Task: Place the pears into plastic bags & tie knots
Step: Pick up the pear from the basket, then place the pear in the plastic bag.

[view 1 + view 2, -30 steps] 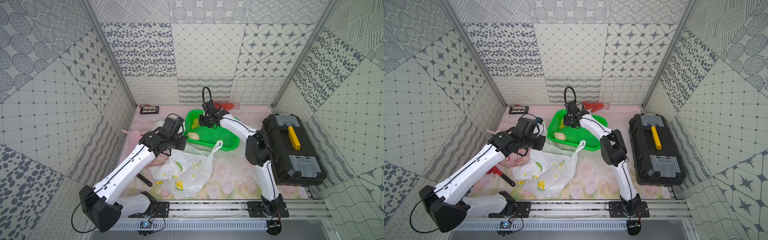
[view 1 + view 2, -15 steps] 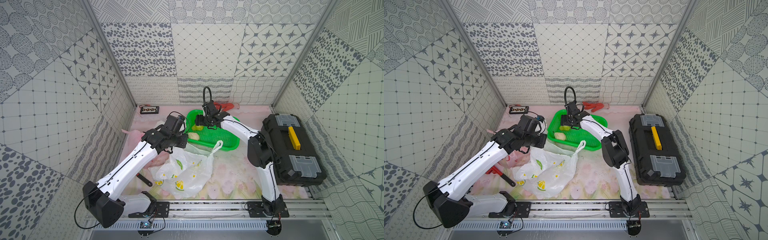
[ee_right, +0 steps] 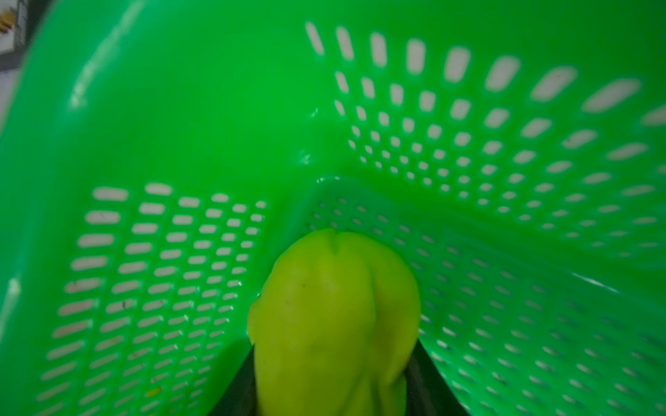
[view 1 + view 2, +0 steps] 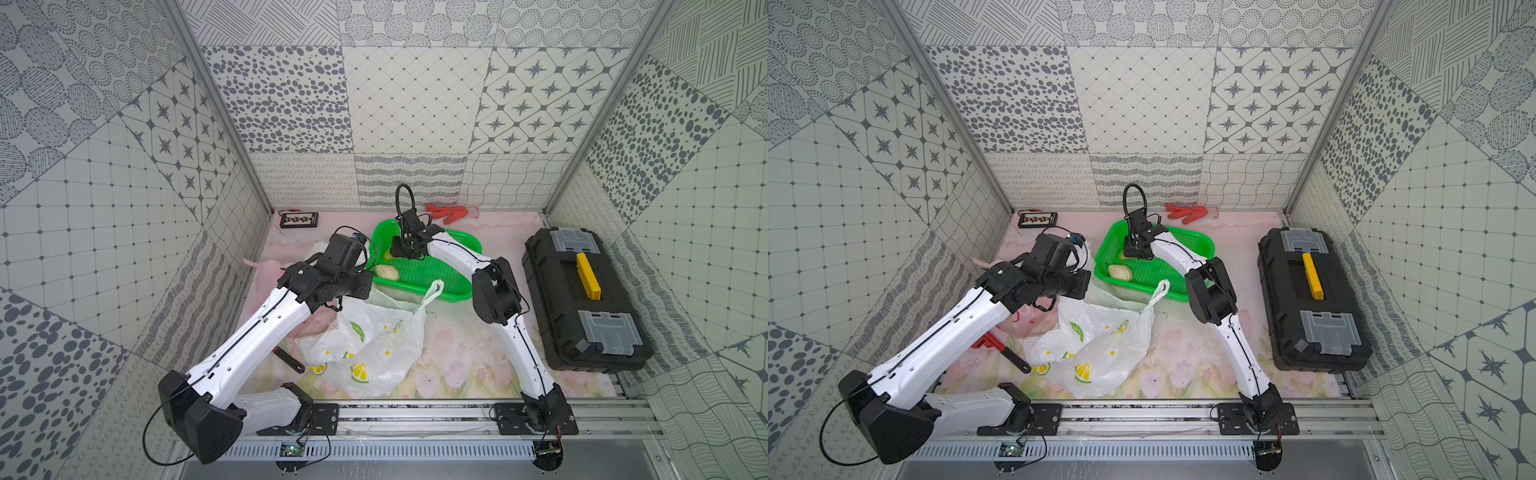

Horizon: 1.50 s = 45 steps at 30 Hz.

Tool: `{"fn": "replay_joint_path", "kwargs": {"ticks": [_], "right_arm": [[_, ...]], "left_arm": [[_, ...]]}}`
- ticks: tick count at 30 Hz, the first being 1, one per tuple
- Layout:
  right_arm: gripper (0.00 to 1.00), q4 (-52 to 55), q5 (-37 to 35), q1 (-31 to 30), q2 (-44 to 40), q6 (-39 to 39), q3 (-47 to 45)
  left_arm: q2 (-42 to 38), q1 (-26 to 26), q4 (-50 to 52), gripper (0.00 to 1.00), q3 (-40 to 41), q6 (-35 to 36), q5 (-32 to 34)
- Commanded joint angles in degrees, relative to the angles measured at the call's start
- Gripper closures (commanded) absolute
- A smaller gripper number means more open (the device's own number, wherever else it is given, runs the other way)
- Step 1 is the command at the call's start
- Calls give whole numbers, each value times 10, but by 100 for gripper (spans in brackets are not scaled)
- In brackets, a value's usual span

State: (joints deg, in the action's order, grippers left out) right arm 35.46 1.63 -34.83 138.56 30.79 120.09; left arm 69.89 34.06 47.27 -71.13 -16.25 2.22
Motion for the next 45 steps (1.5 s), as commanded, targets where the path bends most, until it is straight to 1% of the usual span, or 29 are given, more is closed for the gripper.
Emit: {"fn": "replay_joint_path", "kwargs": {"ticks": [1, 3, 5, 8, 11, 13, 16, 19, 21, 23, 25, 27, 28, 29, 30, 33, 34, 36, 39, 41, 43, 45], "right_arm": [[65, -68, 28, 2, -121, -21, -85], [65, -101, 58, 1, -205, -31, -171], [65, -140, 90, -5, -303, -38, -278], [65, -168, 103, -22, -430, -47, -407], [65, -184, 85, -61, -525, -54, -500], [65, -187, 59, -96, -557, -63, -527], [65, -215, 44, -125, -560, -50, -540], [65, -237, 54, -140, -523, -47, -520], [65, -245, 73, -159, -494, -56, -500], [64, -247, 91, -180, -466, -60, -491], [61, -243, 111, -190, -437, -47, -496], [59, -261, 124, -190, -422, -24, -517], [56, -261, 126, -190, -416, -13, -521], [50, -254, 132, -190, -410, -8, -519], [40, -243, 133, -190, -406, -6, -514], [26, -233, 137, -188, -416, -9, -511], [23, -225, 139, -184, -426, -11, -511], [19, -211, 151, -168, -451, -9, -515], [19, -209, 179, -120, -512, 7, -527], [19, -214, 183, -83, -542, 22, -530], [20, -204, 166, -44, -540, 36, -518], [24, -137, 125, -27, -495, 19, -468]], "left_arm": [[-1, -1, 0, 100, -6, 9, 14], [3, 0, 0, 100, -15, 15, 16], [10, -1, -3, 100, -25, 20, 15], [28, -1, -2, 100, -48, 23, 12], [52, -1, 6, 100, -82, 22, 7], [63, -1, 7, 100, -100, 19, -6], [71, 0, 7, 100, -118, 14, -25], [71, 4, 10, 100, -129, 11, -36], [70, 5, 8, 100, -128, 10, -40], [70, 5, 6, 100, -125, 13, -42], [71, 5, 5, 100, -123, 15, -43], [66, 5, -6, 100, -111, 14, -48], [63, 5, -13, 100, -105, 12, -52], [60, 5, -18, 100, -100, 11, -55], [57, 5, -21, 100, -97, 9, -57], [51, 5, -20, 100, -89, 10, -51], [48, 5, -19, 100, -85, 13, -46], [42, 4, -10, 100, -79, 14, -30], [33, 4, 11, 100, -62, 21, -11], [24, 4, 22, 100, -46, 23, -17], [7, 5, 24, 100, -25, 25, -36], [-10, 4, 29, 100, -9, 31, -43]]}}
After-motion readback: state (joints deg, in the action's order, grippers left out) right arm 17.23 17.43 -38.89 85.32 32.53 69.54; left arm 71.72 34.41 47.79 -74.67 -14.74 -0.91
